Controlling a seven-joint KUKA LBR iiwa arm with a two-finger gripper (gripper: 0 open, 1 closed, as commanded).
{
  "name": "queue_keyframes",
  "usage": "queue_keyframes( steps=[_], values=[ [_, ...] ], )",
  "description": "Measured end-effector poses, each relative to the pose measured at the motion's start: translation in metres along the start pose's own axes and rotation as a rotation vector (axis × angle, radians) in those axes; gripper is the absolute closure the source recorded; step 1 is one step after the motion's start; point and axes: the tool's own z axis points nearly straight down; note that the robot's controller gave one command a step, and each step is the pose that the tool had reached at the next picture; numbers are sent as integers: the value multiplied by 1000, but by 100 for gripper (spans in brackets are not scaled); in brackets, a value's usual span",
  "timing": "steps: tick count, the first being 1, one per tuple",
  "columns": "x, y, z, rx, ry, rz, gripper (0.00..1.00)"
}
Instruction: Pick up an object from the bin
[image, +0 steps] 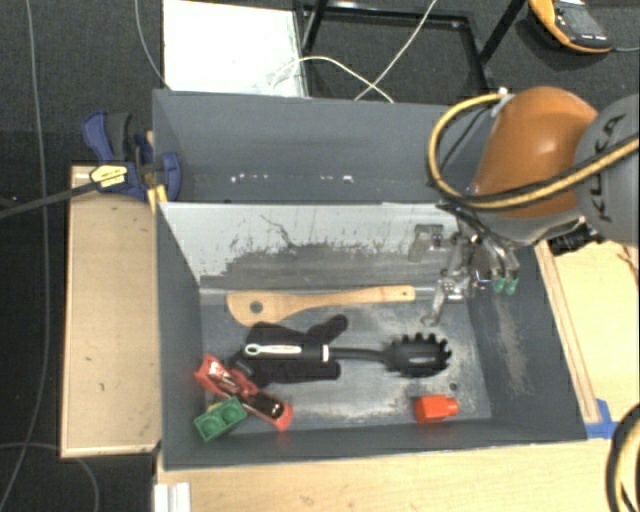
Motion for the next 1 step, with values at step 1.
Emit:
queue_keyframes(
  steps=[1],
  values=[
    [-2, 0, -5, 1, -9, -1, 0]
  ],
)
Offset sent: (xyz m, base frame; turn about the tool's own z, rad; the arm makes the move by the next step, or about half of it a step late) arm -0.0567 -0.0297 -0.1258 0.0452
